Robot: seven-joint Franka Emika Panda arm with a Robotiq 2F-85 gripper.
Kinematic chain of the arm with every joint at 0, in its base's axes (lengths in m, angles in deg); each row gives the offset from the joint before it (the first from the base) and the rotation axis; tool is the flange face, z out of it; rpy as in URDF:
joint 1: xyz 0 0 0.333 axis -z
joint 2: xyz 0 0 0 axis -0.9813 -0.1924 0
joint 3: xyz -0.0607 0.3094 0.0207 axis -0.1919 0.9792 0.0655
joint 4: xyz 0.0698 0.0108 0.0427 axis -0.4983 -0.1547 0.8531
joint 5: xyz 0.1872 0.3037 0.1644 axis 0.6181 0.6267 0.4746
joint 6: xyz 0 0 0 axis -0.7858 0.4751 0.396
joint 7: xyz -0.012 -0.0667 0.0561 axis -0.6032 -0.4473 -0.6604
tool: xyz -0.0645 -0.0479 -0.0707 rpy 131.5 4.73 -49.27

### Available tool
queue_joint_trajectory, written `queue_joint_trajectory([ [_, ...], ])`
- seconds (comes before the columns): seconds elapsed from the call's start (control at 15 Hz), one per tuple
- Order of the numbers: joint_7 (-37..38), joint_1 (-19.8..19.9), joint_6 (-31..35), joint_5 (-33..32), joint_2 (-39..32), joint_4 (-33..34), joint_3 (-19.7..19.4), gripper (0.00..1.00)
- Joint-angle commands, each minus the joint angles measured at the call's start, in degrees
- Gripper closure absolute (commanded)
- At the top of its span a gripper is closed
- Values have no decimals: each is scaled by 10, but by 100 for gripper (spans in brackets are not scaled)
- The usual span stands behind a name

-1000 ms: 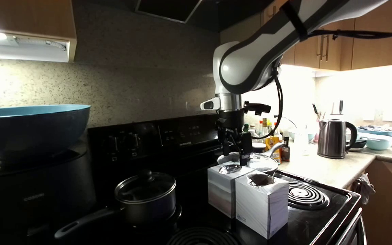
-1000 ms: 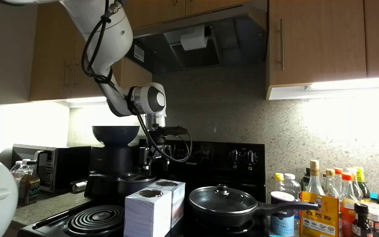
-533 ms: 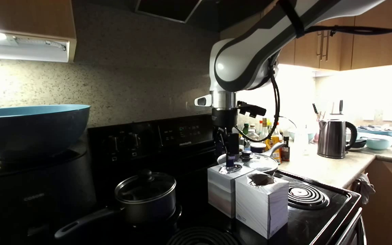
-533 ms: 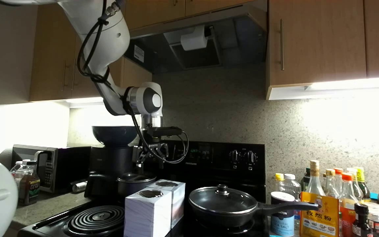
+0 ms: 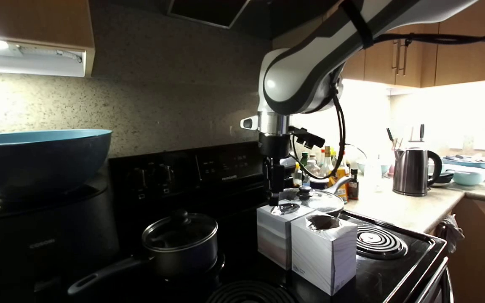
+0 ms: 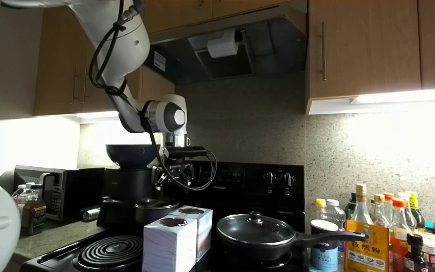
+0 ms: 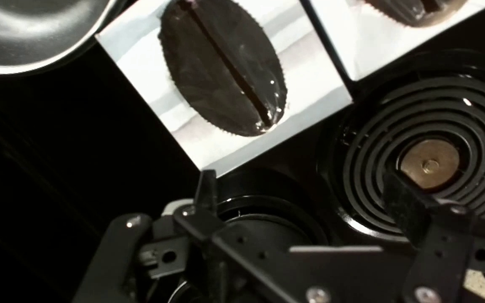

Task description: Turn the front and back tissue boxes to the left

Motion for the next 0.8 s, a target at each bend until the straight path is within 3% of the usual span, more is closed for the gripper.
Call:
queue_joint_trajectory([
  [0.0, 90, 9, -15, 32, -27, 25, 11, 0],
  [0.53, 342, 7, 17, 9, -83, 40, 6, 0],
  [0.6, 367, 6, 24, 4, -85, 38, 5, 6],
  [0.67, 393, 4, 29, -2, -87, 36, 3, 27],
  [0.73, 412, 4, 33, -5, -88, 35, 3, 30],
])
